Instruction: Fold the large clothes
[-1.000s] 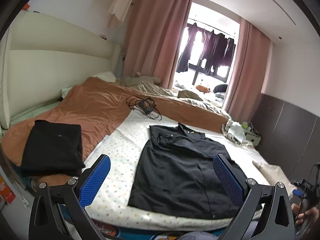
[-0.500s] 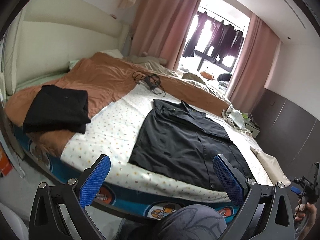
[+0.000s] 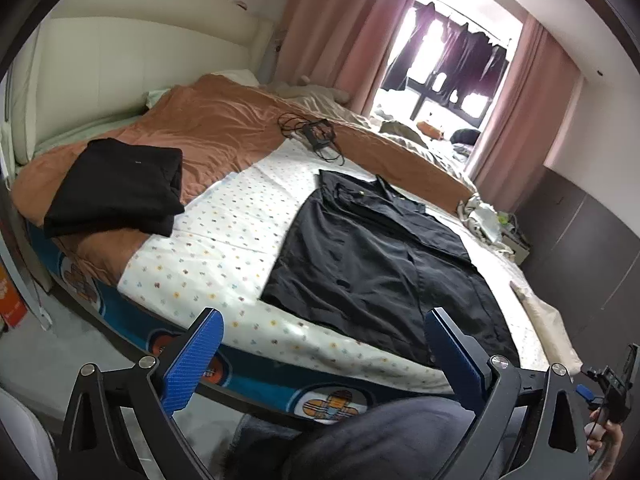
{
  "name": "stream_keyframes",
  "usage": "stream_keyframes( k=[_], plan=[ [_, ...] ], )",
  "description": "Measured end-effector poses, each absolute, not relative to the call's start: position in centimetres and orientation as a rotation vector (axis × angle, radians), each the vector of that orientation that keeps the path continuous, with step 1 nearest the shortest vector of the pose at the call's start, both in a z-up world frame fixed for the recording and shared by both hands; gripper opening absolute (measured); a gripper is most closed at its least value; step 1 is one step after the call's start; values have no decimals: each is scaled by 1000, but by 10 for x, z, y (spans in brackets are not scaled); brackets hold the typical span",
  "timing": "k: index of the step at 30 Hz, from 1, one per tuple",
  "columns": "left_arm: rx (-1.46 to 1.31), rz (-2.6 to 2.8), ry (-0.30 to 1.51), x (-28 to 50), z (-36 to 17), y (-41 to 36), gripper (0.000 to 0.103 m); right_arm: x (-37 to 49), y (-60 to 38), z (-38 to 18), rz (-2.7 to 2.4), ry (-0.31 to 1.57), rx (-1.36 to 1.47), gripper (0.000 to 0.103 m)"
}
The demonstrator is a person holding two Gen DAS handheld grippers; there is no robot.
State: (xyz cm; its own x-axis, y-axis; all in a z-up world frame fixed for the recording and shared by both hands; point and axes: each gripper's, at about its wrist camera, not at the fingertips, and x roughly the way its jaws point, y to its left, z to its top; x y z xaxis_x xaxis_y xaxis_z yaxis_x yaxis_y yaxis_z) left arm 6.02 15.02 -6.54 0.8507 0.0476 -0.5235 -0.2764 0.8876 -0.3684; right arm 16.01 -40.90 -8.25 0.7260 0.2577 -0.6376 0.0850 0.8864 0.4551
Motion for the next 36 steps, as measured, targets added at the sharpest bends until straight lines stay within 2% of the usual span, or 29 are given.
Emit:
stream_keyframes(
  k=[5,8,11,12,13,15,16,28,30,36],
  plan=[
    [-487,177,564,79,-81,159,94,184,-399,-104,120,812,475,88],
    [-512,182,608,89,-97,165,86,200,-394,-123,136,859,491,82],
    [-531,186,654,102,-112,173,74,212,-393,-139,148,876,518,72],
    [-545,189,665,106,-116,176,70,217,-394,-146,153,883,537,65],
    [-558,185,670,110,-119,179,70,222,-395,-152,159,892,555,61],
    [-571,180,675,116,-124,182,70,233,-397,-167,176,922,604,46],
    [-572,181,681,121,-126,183,70,237,-398,-173,181,929,620,44],
    [-638,167,796,202,-164,203,69,293,-422,-212,126,962,687,43],
    [-658,162,825,214,-173,209,62,298,-423,-213,142,940,688,43],
    [-688,203,875,230,-194,229,62,310,-430,-218,213,908,769,43]
  ],
)
